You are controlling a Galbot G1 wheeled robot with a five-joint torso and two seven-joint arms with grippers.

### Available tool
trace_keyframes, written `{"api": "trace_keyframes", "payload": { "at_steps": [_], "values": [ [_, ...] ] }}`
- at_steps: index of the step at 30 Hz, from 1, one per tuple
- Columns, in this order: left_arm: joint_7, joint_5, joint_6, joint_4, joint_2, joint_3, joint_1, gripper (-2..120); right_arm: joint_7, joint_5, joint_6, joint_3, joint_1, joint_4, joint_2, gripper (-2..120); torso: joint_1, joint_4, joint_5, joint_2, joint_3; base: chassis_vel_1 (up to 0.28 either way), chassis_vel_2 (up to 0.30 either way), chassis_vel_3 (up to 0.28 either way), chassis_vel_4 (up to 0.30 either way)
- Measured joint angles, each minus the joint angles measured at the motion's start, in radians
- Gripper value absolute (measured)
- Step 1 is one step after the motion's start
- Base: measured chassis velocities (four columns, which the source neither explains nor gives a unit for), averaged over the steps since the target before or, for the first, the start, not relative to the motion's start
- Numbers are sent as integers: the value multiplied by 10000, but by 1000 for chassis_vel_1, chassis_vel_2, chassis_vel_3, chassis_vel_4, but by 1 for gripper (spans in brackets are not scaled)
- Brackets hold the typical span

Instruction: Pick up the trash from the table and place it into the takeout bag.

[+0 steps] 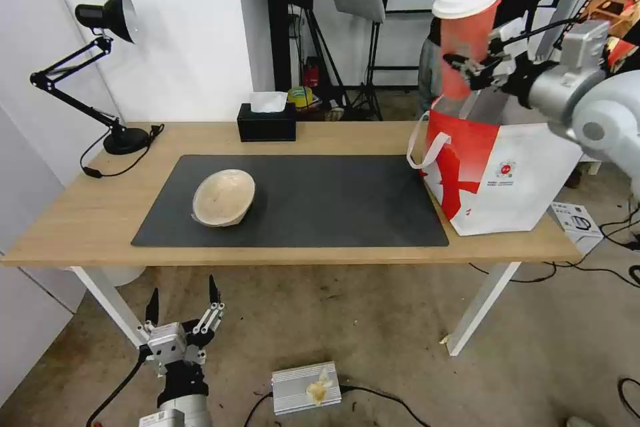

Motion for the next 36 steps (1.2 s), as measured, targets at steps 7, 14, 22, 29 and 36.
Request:
{"api": "trace_keyframes", "payload": {
  "at_steps": [7, 14, 22, 29, 36],
  "values": [
    [2, 9, 3, 115, -4, -26, -42, 100, -212, -525, 283, -6, 61, -657, 106, 6, 0, 0, 0, 0, 2, 0, 0, 0, 0],
    [1, -7, 0, 140, 0, -74, 6, 100, -1408, -2152, 607, 2, 228, -1744, 213, 6, 1, 0, 1, 0, 2, 0, 0, 0, 0],
    [-7, 14, -157, 232, -8, -94, 44, 100, -3693, -3582, 982, 168, 552, -2659, 250, 6, 0, 0, 0, 0, 1, 0, 0, 0, 0],
    [-13, 47, -201, 301, -12, -114, 76, 100, -5292, -4133, 1238, -1, 914, -3810, 523, 6, 0, 0, 0, 0, 1, 0, 0, 0, 0],
    [-13, 57, -213, 318, -13, -114, 82, 100, -6949, -4683, 1278, -64, 1262, -4517, 683, 6, 1, -1, 1, 0, 1, 0, 0, 0, 0]
  ]
}}
